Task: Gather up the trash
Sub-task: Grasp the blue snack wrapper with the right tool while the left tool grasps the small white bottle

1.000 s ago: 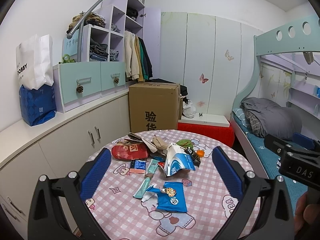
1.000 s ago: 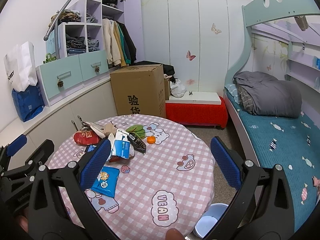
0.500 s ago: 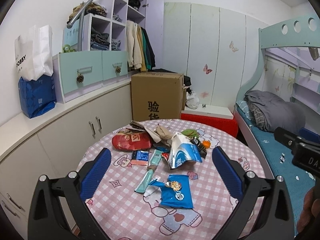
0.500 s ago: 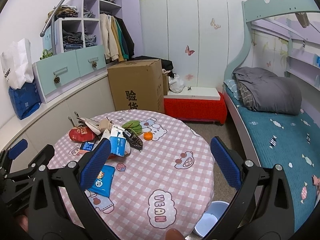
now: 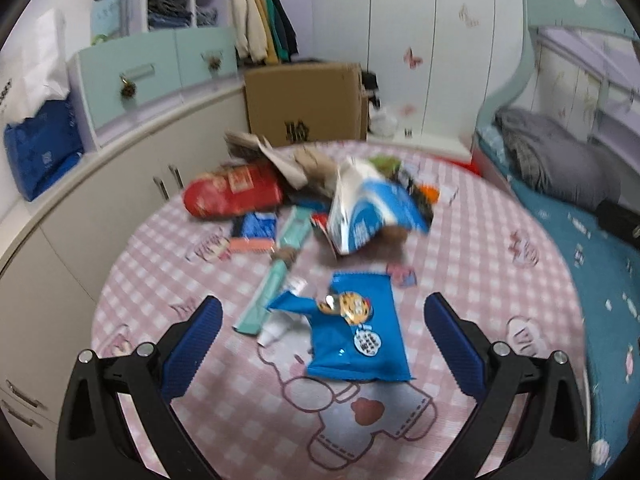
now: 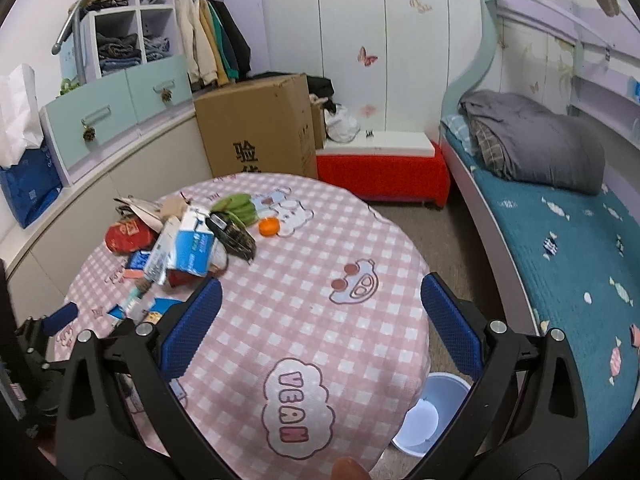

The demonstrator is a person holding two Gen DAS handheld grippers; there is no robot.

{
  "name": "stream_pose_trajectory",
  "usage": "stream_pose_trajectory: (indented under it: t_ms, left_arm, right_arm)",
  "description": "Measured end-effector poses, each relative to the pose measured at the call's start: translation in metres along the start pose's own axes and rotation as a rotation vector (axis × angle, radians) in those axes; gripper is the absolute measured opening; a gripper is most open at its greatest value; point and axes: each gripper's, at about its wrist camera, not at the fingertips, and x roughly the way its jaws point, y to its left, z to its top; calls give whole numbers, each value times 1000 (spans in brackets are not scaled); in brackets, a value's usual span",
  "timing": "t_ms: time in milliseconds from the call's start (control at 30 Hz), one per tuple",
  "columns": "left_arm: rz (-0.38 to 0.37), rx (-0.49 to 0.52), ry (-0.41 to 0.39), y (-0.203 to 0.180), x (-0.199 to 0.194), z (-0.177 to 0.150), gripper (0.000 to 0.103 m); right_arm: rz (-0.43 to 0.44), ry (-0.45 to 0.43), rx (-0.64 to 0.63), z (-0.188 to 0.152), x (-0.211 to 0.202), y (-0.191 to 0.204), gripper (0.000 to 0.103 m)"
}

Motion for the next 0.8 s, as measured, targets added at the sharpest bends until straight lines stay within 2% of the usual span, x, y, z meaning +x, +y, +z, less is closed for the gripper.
stream_pose_trajectory:
  t_ms: [200,300,433,567,800]
  left_arm:
    - [38,-31,20,17,14,-8,99]
    - [60,-75,23,38,13,-8,99]
    - [75,-120,28,62,10,-11,99]
    - [88,-147,36,82,10,-16,99]
    - [106,-160,52,107,13,-26,99]
  right_arm:
    - [-3,42,16,-6,19,-10,97]
    - [40,80,13,-10,33,-5,97]
    - [166,157,-51,-21,58,29,97]
    - [241,241,-150,-38,81,76,97]
    - [340,282,-196,-48,87,121,97]
